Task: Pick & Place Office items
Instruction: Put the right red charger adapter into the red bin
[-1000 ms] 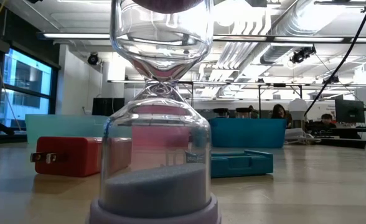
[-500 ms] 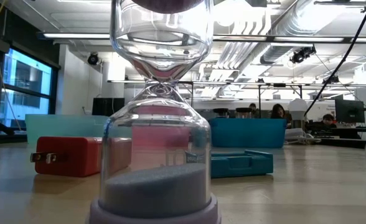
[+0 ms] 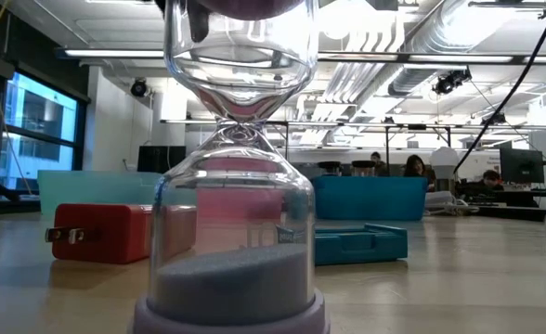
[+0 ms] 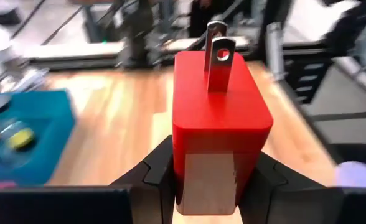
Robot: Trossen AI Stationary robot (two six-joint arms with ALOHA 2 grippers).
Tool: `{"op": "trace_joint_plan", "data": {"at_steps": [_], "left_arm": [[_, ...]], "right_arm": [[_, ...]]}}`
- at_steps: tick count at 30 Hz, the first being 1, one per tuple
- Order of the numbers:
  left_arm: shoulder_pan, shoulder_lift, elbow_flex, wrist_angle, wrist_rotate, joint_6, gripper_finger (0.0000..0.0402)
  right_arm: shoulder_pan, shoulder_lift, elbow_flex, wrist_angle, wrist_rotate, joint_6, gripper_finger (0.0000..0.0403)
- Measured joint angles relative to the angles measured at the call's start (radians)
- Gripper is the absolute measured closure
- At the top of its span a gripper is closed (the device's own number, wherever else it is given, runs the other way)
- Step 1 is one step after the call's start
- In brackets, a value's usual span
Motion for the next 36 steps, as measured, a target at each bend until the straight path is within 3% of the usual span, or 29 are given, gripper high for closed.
{"op": "trace_joint_plan", "data": {"at_steps": [4, 9, 13, 22, 36], "left_arm": [[0.102, -0.018, 0.0, -0.076, 0.033, -0.03, 0.0292], [0.26, -0.015, -0.001, -0.175, 0.169, -0.071, 0.0292], [0.39, -0.015, -0.001, -0.192, 0.305, -0.086, 0.0292], [0.625, 0.013, -0.002, -0.192, 0.483, -0.102, 0.0292], [0.825, 0.173, 0.001, -0.183, 0.491, -0.117, 0.0292]], "right_arm": [[-0.017, -0.001, 0.0, -0.228, -0.041, 0.278, 0.0104], [-0.073, -0.001, 0.0, -0.497, -0.093, 0.6, 0.0104], [-0.124, -0.001, -0.005, -0.629, -0.122, 0.77, 0.0104], [-0.208, 0.0, -0.117, -0.557, -0.21, 0.792, 0.0105], [-0.243, 0.0, -0.172, -0.518, -0.249, 0.783, 0.0105]]}}
